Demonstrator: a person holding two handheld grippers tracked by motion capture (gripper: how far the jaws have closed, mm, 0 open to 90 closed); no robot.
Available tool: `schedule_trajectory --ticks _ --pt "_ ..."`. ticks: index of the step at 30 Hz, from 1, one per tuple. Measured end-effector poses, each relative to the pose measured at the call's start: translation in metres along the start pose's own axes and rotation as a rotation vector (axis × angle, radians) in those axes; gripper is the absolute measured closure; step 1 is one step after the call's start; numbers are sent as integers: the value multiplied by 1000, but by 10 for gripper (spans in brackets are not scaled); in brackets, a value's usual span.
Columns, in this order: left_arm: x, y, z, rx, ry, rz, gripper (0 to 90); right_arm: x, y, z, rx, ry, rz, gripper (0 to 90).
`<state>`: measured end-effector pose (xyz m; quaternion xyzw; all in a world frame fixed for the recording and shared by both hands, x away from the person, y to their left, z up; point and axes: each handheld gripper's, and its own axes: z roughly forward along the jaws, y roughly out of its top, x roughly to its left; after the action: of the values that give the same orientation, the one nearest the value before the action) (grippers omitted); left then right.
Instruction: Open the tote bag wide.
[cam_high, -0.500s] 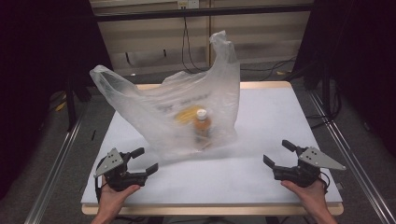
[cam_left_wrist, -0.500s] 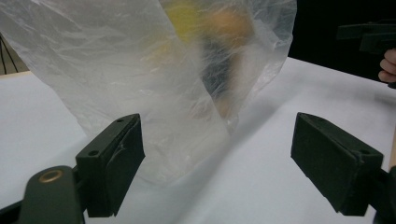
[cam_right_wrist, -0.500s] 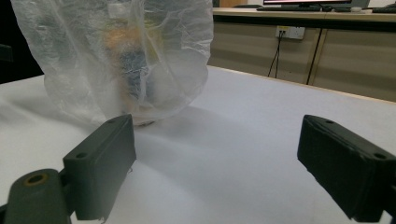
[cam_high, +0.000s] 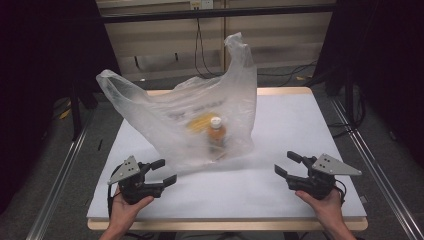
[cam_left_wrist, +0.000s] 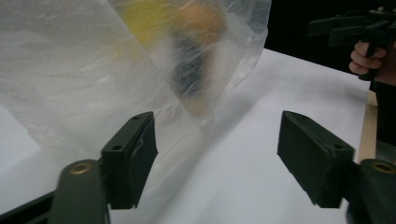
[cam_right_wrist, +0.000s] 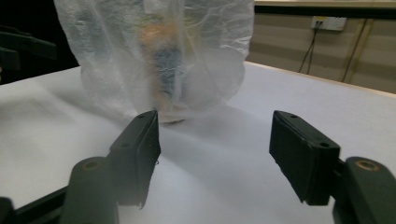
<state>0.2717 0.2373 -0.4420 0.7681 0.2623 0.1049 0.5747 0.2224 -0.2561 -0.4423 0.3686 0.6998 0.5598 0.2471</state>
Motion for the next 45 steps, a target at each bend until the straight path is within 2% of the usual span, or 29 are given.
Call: schedule_trajectory --ticks 1,2,3,4,5,6,7,8,10,11,14,16,17,18,19,21,22,24,26,29,32,36,40,45 --pt "-1 2 1 9 13 3 417 -1 3 4 23 27 3 444" --pt "-1 2 1 9 13 3 460 -1 3 4 23 27 3 444" --pt "-2 4 1 22 4 17 477 0 5 7 15 46 9 506" --pt "-2 4 1 22 4 17 485 0 5 7 15 46 9 506" --pt "-3 6 1 39 -8 0 515 1 9 8 11 72 4 569" --pt "-6 9 0 55 39 27 523 2 12 9 16 86 -2 598" --pt "-6 9 0 55 39 27 552 2 12 9 16 86 -2 598" --pt "-6 10 0 55 -15 8 578 6 17 10 18 99 -18 689" --pt "-8 11 0 55 -29 0 591 8 22 12 17 131 -8 739" --pt "-8 12 -1 67 -40 12 602 10 25 14 21 141 -10 750" --pt "-8 15 -1 70 -63 11 669 14 33 18 45 163 25 820" --pt "-7 18 -2 65 -77 8 694 15 37 22 41 172 28 868" --pt "-6 19 -3 54 -79 18 694 15 37 22 41 172 28 868" --pt "-5 21 -3 45 -84 9 700 15 40 24 45 188 44 888" --pt "-4 23 -3 31 -104 2 719 14 46 28 41 208 45 900" --pt "-3 26 -1 22 -116 2 763 14 53 34 41 220 35 900" --pt "-3 31 0 22 -115 17 775 14 57 37 39 228 32 900" --pt "-3 34 1 19 -123 22 791 15 61 40 41 235 30 900" --pt "-4 40 3 20 -107 37 842 16 67 46 39 246 21 900" --pt "-5 49 7 7 -120 54 900 18 79 55 35 271 27 900" --pt "-4 57 10 -20 -138 41 900 19 87 61 28 274 24 900" --pt "-1 62 12 -31 -133 36 900 20 99 68 11 295 16 900" --pt "3 69 13 -46 -129 53 900 21 108 74 9 300 16 900" --pt "7 76 18 -55 -128 39 900 21 124 83 1 310 -3 900"
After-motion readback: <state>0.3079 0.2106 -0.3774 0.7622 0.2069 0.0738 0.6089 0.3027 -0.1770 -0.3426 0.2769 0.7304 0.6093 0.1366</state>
